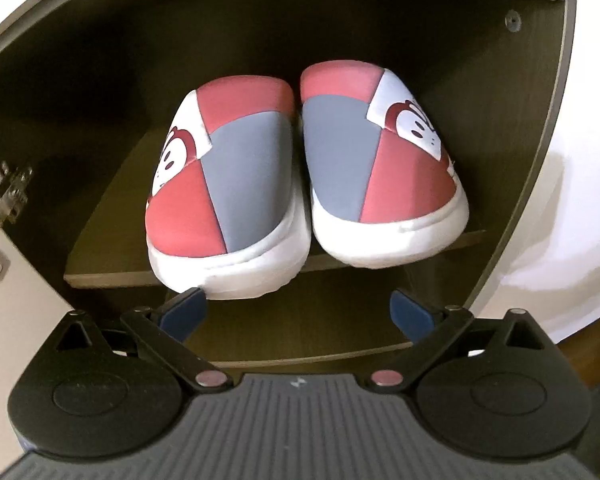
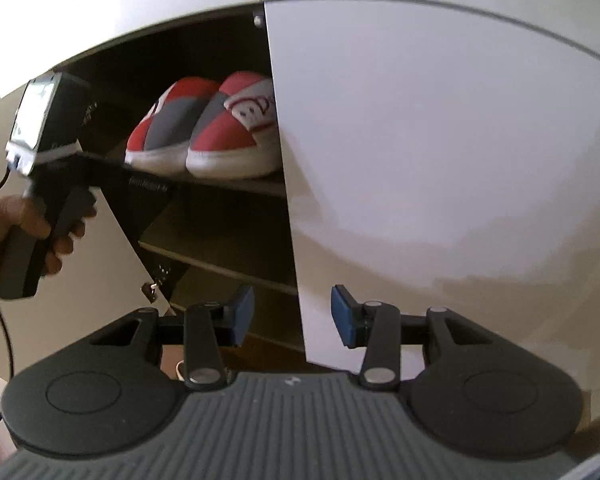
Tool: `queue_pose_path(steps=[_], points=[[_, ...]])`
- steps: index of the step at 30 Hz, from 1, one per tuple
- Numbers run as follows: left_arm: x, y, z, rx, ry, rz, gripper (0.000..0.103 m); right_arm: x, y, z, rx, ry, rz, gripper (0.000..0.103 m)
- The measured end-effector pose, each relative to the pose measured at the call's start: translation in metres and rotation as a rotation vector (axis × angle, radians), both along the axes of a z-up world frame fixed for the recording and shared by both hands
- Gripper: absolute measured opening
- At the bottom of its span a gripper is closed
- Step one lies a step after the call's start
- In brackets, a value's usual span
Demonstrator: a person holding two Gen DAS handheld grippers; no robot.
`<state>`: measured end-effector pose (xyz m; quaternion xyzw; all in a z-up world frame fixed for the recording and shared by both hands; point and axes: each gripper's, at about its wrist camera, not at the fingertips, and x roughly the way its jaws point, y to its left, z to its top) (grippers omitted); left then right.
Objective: Organize scattered shoes
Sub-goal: 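Set the red-grey slippers on the shelf and open the right gripper, then withdraw both grippers from the cabinet toward the beige slippers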
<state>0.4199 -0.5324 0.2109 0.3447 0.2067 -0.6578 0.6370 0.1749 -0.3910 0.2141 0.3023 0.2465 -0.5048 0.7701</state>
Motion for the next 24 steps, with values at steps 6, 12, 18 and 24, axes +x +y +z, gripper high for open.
queue_pose_path(steps=[6, 12, 18, 24], points=[[0.005, 0.039, 0.02, 0.047, 0.015, 0.129, 0.099, 0.022, 0.007, 0.011, -0.015, -0.036, 0.046, 0.039], [0.002, 0.113, 0.088, 0.103, 0.01, 0.371, 0.099, 0.033, 0.011, 0.05, -0.057, -0.034, -0.017, 0.044], [0.014, 0.185, 0.153, 0.016, 0.162, 0.317, 0.099, 0.039, 0.067, 0.102, -0.183, -0.026, -0.224, 0.059], [0.019, 0.227, 0.217, -0.035, 0.177, 0.219, 0.099, 0.055, 0.128, 0.152, -0.19, -0.012, -0.319, 0.073]])
